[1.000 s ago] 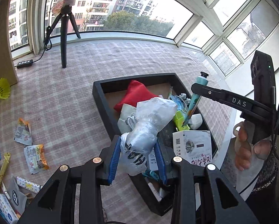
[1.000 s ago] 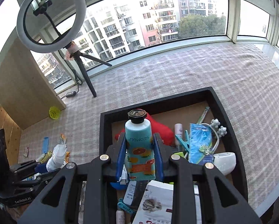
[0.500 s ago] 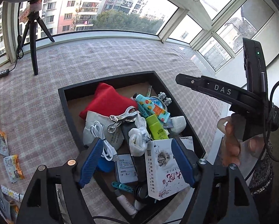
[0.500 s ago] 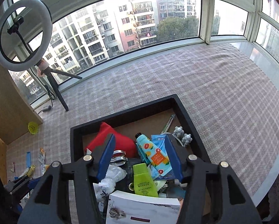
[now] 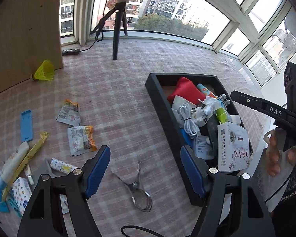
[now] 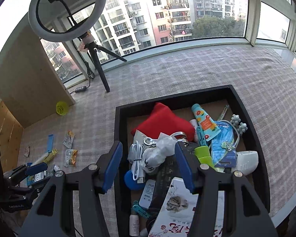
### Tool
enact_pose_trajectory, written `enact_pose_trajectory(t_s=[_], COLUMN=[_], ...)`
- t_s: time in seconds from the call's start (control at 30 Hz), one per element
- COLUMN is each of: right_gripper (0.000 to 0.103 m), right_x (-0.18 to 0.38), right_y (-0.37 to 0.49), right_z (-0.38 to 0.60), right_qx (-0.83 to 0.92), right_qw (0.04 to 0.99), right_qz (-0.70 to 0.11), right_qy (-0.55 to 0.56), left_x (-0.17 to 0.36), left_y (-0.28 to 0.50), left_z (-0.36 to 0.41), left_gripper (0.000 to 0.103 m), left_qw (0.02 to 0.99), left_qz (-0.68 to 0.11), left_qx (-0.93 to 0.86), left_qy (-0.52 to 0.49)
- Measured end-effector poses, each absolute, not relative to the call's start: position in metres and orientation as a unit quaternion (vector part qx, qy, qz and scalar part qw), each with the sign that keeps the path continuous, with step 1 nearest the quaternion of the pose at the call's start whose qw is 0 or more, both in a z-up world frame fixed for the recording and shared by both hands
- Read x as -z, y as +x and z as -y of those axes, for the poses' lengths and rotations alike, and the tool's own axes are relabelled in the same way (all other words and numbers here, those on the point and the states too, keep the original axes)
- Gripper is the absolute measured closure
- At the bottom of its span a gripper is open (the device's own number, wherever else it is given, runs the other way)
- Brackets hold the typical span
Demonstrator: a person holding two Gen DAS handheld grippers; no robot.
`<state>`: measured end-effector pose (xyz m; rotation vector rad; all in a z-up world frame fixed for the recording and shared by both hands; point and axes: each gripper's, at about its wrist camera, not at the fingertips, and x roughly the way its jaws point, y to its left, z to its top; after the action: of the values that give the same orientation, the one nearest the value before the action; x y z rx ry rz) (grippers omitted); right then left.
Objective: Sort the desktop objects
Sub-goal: 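Move both tools back over the pile of items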
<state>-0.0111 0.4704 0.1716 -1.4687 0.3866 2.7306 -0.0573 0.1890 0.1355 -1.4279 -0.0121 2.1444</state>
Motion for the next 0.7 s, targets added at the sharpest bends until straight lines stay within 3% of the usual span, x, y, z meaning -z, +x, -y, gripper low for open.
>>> enact_pose_trajectory(t_s=[0.37,0.7], right_gripper=[0.049,0.049], right_x=[-0.147,-0.097], right_y=[0.026,0.037], right_z=[-0.368,-0.294], right_qx=[-0.857,-0.819], right_qw=[-0.034,-0.046], right_qz=[-0.1,-0.055], right_qy=[-0.505,-0.57], left_x=[-0.096,-0.072], left_y=[-0.029,-0.031], left_z=[0.004,0.049], left_gripper=[0.032,0.031], left_qw=[0.137,0.118], left_qz=[0.059,0.13], left_qx=[-0.813,-0.783], left_qy=[-0.562,-0.597])
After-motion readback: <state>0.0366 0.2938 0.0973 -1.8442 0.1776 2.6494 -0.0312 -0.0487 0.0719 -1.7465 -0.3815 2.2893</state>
